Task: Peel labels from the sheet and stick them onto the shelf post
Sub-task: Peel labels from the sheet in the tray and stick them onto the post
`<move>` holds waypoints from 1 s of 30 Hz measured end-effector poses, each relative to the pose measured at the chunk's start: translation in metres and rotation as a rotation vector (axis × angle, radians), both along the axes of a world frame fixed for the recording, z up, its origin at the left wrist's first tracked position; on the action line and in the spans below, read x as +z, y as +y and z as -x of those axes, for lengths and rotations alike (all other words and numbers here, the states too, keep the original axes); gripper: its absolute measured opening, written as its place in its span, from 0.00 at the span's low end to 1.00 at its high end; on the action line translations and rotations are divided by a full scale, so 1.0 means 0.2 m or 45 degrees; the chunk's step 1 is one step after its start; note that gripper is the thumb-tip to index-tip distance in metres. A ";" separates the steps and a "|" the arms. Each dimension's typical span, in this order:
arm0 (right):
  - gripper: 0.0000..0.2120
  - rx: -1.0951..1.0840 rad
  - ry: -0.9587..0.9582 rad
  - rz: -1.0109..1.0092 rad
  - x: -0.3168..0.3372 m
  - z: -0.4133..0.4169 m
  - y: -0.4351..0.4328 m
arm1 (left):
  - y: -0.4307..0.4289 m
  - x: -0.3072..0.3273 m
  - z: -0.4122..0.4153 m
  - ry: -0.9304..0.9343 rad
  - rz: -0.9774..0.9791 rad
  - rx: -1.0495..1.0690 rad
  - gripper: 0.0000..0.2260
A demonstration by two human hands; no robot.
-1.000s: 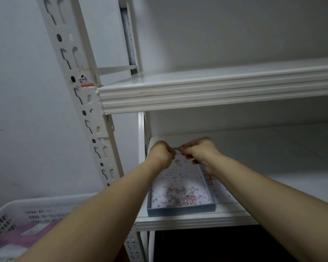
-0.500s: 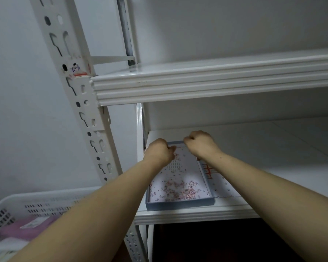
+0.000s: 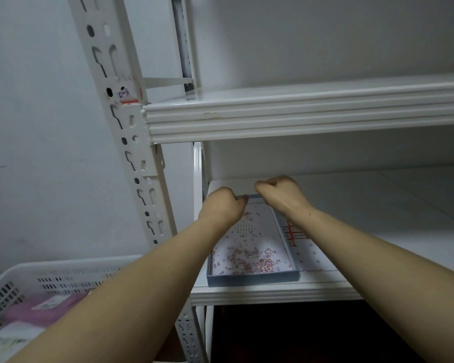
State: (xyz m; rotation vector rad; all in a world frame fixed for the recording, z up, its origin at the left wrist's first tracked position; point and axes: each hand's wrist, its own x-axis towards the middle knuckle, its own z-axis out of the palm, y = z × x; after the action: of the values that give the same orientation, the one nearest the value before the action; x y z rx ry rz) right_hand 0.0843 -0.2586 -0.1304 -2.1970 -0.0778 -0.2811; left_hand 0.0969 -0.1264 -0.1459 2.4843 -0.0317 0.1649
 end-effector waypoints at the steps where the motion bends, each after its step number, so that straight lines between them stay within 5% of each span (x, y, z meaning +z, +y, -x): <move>1: 0.18 0.008 -0.012 0.019 0.01 0.01 0.01 | 0.00 0.02 0.02 -0.011 -0.007 -0.010 0.19; 9: 0.24 0.010 -0.095 0.106 0.18 0.16 0.12 | 0.06 0.16 0.19 -0.113 -0.142 -0.160 0.17; 13: 0.11 0.017 -0.215 -0.007 0.33 0.25 0.23 | 0.14 0.26 0.31 -0.220 -0.189 -0.199 0.17; 19: 0.08 0.205 -0.204 -0.266 0.51 0.37 0.37 | 0.31 0.43 0.49 -0.731 -0.236 -0.118 0.09; 22: 0.13 0.198 -0.310 -0.311 0.56 0.37 0.42 | 0.38 0.46 0.51 -1.089 -0.302 -0.115 0.13; 25: 0.15 0.167 -0.503 -0.250 0.65 0.36 0.49 | 0.45 0.53 0.48 -1.333 -0.156 0.018 0.13; 30: 0.11 0.067 -0.630 -0.136 0.76 0.28 0.59 | 0.55 0.64 0.40 -1.026 0.319 0.404 0.22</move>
State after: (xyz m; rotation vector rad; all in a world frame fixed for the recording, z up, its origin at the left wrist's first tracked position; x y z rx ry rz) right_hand 0.0281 -0.1403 0.0207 -1.9719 -0.3838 -0.7755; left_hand 0.0171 -0.0172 -0.0183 2.0084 0.0432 1.2085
